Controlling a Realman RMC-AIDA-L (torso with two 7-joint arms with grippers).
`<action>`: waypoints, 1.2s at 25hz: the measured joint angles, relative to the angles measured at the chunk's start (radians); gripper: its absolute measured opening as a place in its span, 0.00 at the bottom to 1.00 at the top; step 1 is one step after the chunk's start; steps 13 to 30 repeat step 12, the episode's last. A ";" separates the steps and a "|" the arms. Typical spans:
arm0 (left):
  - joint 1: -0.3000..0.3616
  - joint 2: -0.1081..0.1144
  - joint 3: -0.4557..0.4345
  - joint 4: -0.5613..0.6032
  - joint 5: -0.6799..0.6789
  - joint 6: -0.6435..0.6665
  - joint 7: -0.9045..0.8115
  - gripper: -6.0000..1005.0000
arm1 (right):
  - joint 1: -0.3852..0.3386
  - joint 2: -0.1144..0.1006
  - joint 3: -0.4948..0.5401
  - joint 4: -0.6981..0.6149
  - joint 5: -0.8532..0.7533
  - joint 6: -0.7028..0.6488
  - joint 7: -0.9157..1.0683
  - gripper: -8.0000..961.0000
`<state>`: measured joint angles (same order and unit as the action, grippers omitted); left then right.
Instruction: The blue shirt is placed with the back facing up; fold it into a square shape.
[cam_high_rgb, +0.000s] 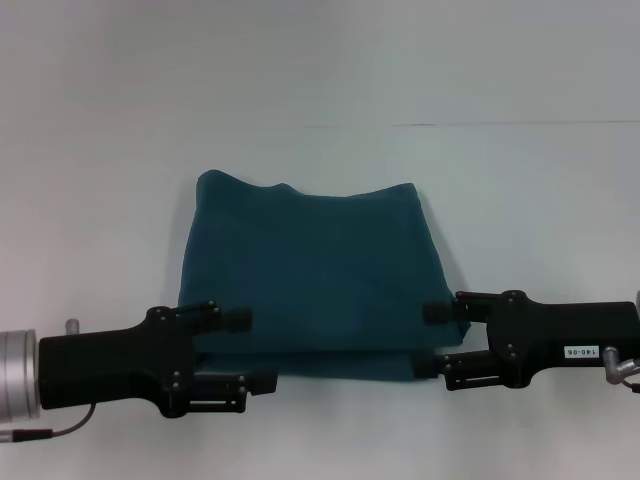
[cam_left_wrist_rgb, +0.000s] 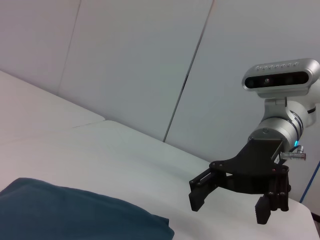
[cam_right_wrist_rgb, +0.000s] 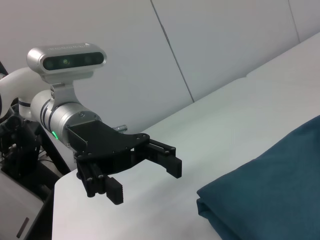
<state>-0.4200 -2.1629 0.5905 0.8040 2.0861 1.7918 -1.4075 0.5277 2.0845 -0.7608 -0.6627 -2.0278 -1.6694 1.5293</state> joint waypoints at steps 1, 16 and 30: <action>-0.001 0.000 0.000 0.000 0.000 0.000 0.000 0.88 | 0.000 0.000 0.000 0.000 0.000 0.000 0.000 0.94; -0.006 0.002 0.000 0.003 0.000 -0.001 -0.016 0.88 | 0.003 -0.002 0.000 -0.001 0.002 0.001 0.000 0.94; -0.006 0.002 0.000 0.003 0.000 -0.001 -0.016 0.88 | 0.003 -0.002 0.000 -0.001 0.002 0.001 0.000 0.94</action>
